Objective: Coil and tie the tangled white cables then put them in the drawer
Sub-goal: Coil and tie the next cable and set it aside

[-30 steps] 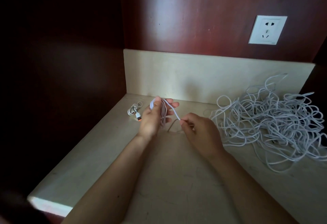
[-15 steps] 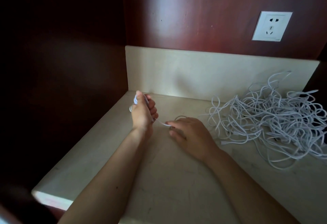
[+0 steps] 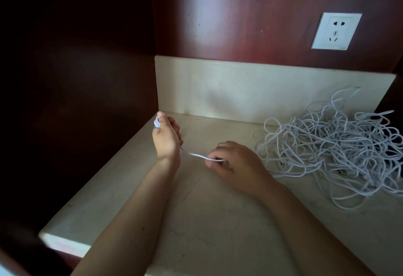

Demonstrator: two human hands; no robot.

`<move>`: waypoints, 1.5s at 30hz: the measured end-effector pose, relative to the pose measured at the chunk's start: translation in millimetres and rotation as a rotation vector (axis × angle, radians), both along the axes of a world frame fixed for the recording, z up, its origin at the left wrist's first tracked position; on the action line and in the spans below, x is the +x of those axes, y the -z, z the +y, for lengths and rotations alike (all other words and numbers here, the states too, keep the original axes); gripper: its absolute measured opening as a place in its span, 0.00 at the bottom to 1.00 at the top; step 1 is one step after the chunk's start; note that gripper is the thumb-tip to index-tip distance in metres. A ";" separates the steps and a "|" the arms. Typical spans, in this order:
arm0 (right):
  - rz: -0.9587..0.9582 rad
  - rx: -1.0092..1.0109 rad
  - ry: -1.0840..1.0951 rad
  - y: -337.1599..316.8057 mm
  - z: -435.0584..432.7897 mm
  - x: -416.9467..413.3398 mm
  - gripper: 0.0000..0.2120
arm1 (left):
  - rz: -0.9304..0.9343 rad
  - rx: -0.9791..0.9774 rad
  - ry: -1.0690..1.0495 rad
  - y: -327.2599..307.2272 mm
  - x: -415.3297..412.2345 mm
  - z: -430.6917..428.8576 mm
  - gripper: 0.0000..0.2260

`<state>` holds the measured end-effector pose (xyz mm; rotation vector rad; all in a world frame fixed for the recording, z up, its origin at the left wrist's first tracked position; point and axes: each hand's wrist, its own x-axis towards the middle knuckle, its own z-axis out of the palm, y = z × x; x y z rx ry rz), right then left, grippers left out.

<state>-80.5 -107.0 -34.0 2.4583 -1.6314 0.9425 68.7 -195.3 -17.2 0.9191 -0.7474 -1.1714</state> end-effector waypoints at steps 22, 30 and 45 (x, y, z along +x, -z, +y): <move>-0.527 -0.092 0.158 -3.4 -0.2 -4.9 0.04 | -0.429 0.272 1.257 6.6 -17.8 24.0 0.32; -0.648 -0.083 0.118 3.0 -7.5 -12.6 0.10 | -0.560 0.091 1.231 3.9 -14.6 30.7 0.22; -0.421 -0.106 0.271 7.1 -2.9 -10.7 0.06 | -0.281 -0.166 0.488 11.2 -19.0 13.3 0.20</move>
